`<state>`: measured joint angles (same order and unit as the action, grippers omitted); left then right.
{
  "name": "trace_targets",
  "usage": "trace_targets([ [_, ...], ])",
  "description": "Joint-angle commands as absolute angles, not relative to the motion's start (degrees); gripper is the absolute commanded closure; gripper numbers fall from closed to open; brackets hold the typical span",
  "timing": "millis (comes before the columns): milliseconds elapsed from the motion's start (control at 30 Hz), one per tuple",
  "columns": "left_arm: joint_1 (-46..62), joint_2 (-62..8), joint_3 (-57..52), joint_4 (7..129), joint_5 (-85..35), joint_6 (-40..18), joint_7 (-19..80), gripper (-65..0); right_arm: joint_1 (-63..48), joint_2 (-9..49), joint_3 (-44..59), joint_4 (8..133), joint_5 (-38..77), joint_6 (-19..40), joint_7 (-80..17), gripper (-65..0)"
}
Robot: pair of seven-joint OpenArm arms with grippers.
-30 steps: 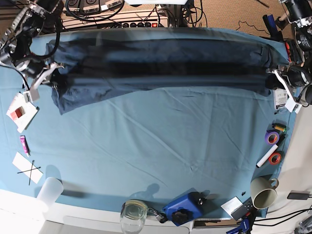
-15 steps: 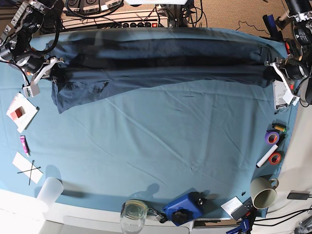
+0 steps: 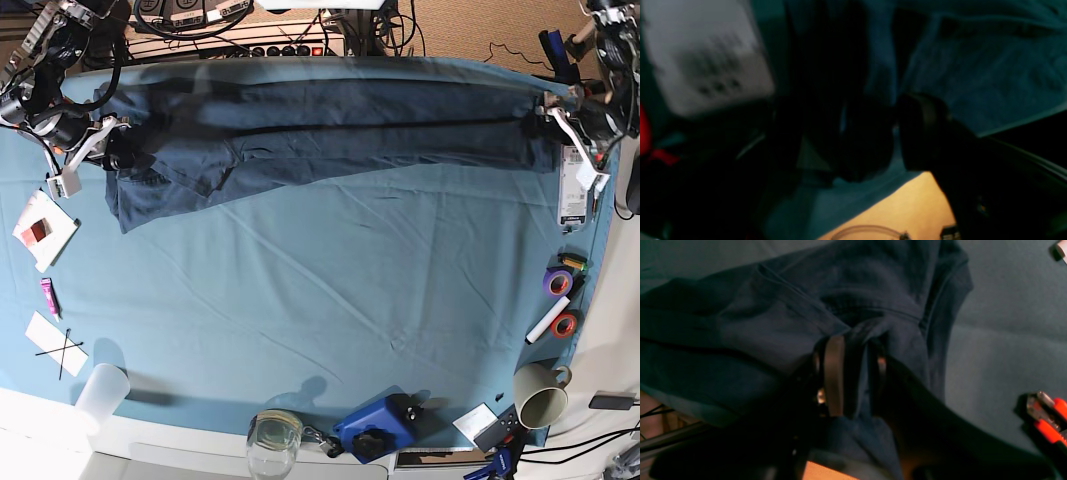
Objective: Fold the T-shirt properly
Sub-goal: 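Lay the hem down and regrasp the strip ends with both grippers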
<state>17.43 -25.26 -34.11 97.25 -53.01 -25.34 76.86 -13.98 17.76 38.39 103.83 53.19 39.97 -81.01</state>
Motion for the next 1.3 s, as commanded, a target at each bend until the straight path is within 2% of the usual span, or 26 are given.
trace_targets([
  [0,17.4,-25.2,-34.3,98.0,-53.5,-25.3,77.1,-44.0,-13.6,18.7,38.9,104.6,54.2,40.0,-80.0,-13.2],
  [200,17.3,-21.1,-34.3,97.9,-53.5,-25.3,75.8,-43.5,-13.6,18.7,38.9,104.6,54.2,40.0,-80.0,-13.2],
  [267,17.3,-20.8,-34.3,97.6,-52.1,-25.1,76.1,-39.3,-13.6,18.7,38.9,104.6,54.2,40.0,-80.0,-13.2],
  [367,17.4,-20.8,-34.3,97.2,-49.9,-23.3,75.9,-25.8,-13.6,18.7,38.9,104.6,54.2,40.0,-80.0,-13.2],
  [500,17.3,-20.9,-34.3,97.2,-50.4,-23.3,75.8,-0.2,-13.6,18.7,38.9,104.6,54.2,40.0,-80.0,-13.2],
  [800,17.3,-21.3,-34.7,101.4,-50.3,-23.6,75.5,0.0,-13.6,18.7,38.9,104.6,54.2,40.0,-80.0,-13.2],
  [1033,17.5,-23.2,-40.5,105.1,-47.1,-23.3,73.7,0.0,-13.6,18.7,38.9,104.6,54.2,40.0,-79.2,-13.2],
  [1133,18.0,-25.0,-40.5,105.2,-53.6,-24.2,74.9,0.0,-13.6,18.7,38.9,104.6,54.6,40.0,-77.2,-13.2],
  [1267,18.2,-24.6,-40.5,106.5,-65.4,-29.8,78.6,0.0,-13.3,18.7,38.9,104.6,54.6,40.0,-75.9,-13.2],
])
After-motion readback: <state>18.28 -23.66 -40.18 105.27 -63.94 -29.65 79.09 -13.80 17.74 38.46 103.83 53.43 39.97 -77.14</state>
